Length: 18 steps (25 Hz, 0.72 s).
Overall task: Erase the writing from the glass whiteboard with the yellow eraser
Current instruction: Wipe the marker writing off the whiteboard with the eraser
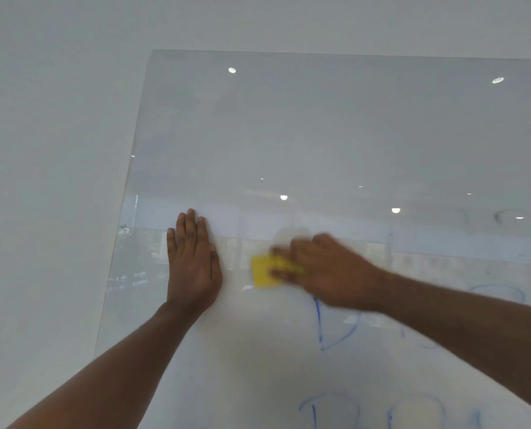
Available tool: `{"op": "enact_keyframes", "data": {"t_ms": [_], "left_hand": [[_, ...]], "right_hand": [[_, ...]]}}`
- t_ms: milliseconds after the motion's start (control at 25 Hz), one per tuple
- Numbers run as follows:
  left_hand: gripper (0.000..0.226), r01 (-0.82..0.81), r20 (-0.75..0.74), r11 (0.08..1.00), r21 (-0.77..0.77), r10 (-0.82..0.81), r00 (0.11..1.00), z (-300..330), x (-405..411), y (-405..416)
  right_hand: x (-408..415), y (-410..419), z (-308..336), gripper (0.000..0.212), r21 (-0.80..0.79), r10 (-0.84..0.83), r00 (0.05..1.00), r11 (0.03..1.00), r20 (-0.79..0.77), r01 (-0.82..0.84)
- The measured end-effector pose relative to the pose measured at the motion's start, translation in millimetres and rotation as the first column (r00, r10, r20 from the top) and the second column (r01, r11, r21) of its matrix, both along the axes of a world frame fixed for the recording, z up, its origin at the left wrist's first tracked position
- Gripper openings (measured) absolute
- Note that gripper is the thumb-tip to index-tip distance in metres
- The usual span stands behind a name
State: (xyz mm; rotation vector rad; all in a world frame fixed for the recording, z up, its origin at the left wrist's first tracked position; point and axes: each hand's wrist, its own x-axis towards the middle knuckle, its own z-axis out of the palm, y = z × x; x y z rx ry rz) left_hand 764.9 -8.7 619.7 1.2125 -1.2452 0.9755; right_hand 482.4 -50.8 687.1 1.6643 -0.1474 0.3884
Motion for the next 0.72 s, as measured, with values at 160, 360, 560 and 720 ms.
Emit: {"op": "enact_keyframes", "data": {"t_ms": [160,360,560,720], "left_hand": [[0.062,-0.05,0.072,0.999,0.021,0.048,0.996,3.5,-17.9,-4.5],[0.06,-0.031,0.31,0.998,0.047,0.015,0.95,16.5,-57.5,-15.1],[0.059,-0.036,0.357,0.998,0.047,0.017,0.934,32.2,-86.6,-24.4],[0.059,-0.021,0.378,0.998,0.053,0.0,0.926,44.7,-107.9,-30.4]], "right_hand": [[-43.6,3.2,95.7,0.055,0.146,-0.042,0.542,0.978,0.839,-0.151],[-49.9,-1.1,-8.6,0.058,0.112,0.01,0.769,0.988,0.639,-0.106],[-116.8,-16.9,-82.9,0.046,0.148,-0.018,0.996,0.989,0.092,0.004],[-181.4,-21.8,7.6,0.049,0.136,-0.052,0.498,0.982,0.866,-0.134]]}}
